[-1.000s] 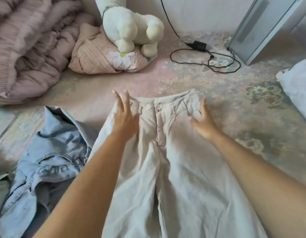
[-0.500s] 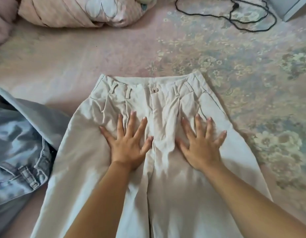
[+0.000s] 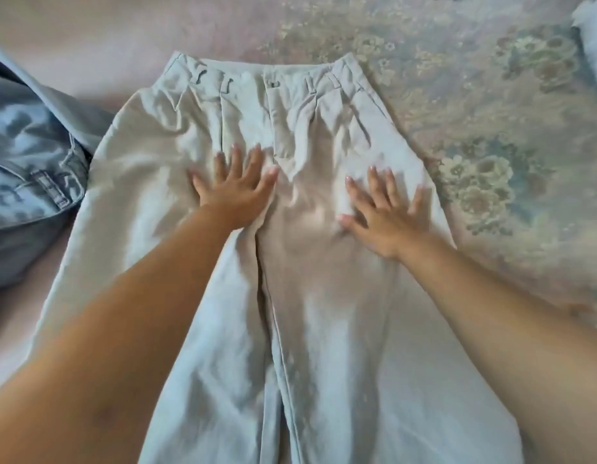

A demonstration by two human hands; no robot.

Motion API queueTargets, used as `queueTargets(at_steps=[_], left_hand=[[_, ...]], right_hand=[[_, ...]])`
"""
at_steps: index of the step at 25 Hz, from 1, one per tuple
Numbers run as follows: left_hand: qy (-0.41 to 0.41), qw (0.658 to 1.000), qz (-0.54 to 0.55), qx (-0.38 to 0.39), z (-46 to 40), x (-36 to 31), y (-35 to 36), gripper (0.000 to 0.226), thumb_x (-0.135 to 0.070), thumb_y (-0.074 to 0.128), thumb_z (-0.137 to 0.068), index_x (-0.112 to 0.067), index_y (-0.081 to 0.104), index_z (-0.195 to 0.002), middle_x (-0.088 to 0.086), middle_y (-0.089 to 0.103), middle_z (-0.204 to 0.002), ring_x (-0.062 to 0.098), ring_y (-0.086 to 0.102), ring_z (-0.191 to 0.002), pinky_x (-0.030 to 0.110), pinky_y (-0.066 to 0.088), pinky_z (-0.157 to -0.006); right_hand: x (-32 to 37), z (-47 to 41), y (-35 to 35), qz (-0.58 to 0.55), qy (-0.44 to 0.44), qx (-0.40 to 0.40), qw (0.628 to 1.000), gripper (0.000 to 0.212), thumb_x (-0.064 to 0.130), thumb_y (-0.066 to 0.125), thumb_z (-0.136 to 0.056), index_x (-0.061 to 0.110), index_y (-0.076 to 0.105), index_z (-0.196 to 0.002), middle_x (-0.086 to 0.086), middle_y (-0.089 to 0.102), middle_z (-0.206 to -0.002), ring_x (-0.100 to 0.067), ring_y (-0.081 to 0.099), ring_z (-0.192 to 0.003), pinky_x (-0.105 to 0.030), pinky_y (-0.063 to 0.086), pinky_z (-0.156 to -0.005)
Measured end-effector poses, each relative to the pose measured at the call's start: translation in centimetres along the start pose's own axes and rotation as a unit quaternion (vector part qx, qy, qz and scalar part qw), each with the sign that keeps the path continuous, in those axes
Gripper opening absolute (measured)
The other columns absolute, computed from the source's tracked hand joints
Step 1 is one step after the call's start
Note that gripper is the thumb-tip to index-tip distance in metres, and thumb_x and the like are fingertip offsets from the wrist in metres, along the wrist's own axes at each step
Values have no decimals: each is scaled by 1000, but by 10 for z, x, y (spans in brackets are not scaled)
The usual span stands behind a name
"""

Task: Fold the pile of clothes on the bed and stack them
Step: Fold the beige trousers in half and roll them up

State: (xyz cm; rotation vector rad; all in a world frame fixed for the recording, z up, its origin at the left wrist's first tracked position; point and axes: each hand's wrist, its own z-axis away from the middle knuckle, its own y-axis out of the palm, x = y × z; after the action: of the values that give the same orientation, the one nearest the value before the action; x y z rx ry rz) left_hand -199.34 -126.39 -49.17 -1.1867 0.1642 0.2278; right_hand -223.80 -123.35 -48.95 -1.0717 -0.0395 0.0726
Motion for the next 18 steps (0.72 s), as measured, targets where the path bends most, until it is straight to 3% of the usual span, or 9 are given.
queueTargets(at_steps=[2, 4, 6, 8, 10, 13, 15, 18], left_hand=[[87, 994, 11, -69, 81, -10, 29, 71, -71, 5, -87, -41, -8, -149, -5, -20, -158, 22, -15, -146, 63, -15, -106], [213, 970, -40, -108, 192, -25, 79, 72, -68, 17, -88, -33, 13, -152, 3, -2, -159, 29, 2, -147, 67, -4, -108], [300, 941, -80, -130, 263, -21, 136, 68, -62, 31, -90, -28, 32, -148, 10, 22, -157, 33, 21, -144, 66, 8, -111], [348, 927, -109, -87, 332, -20, 176, 67, -61, 36, -90, -27, 34, -148, 11, 26, -155, 31, 25, -143, 60, 9, -113], [337, 931, -127, -64, 386, -25, 205, 68, -60, 37, -91, -25, 34, -148, 13, 25, -156, 30, 25, -143, 59, 16, -112], [289, 951, -104, -25, 433, -37, 217, 69, -57, 39, -90, -19, 35, -148, 15, 26, -155, 32, 25, -143, 58, 25, -108], [281, 955, -91, -15, 466, -45, 223, 71, -59, 40, -89, -16, 38, -146, 18, 28, -153, 34, 28, -141, 58, 25, -107], [308, 948, -76, 11, 516, -53, 234, 83, -66, 41, -85, -11, 34, -147, 19, 26, -154, 34, 27, -142, 60, 23, -106]], right_hand=[[1, 75, 48, -14, 3, -19, 1000, 66, 65, 11, -92, 42, -26, -142, 4, -35, -152, -17, -33, -139, -64, -18, -105], [-3, 160, 101, 14, -7, -10, 1000, 64, 60, 13, -95, 36, -21, -144, 0, -24, -157, -17, -24, -143, -64, -14, -107], [-13, 197, 147, 8, -32, -105, 994, 65, 57, 18, -95, 28, 1, -150, -9, 6, -160, -22, 0, -146, -66, 2, -109], [-17, 246, 178, 30, -54, -140, 988, 64, 55, 15, -96, 23, 17, -150, -13, 24, -156, -26, 16, -144, -64, 17, -108], [-19, 294, 200, 43, -81, -144, 985, 61, 53, 16, -97, 21, 20, -149, -13, 26, -155, -27, 20, -144, -61, 21, -108], [-27, 344, 220, 25, -100, -185, 977, 59, 43, 31, -96, 16, 26, -148, -16, 30, -153, -28, 24, -142, -55, 20, -112], [-36, 378, 225, -63, -28, -194, 978, 57, 38, 32, -96, 12, 28, -147, -19, 30, -152, -31, 24, -141, -50, 14, -113], [-51, 419, 232, -242, 106, -159, 951, 64, 42, 28, -95, 3, 30, -146, -20, 30, -151, -34, 26, -139, -48, 21, -112]])
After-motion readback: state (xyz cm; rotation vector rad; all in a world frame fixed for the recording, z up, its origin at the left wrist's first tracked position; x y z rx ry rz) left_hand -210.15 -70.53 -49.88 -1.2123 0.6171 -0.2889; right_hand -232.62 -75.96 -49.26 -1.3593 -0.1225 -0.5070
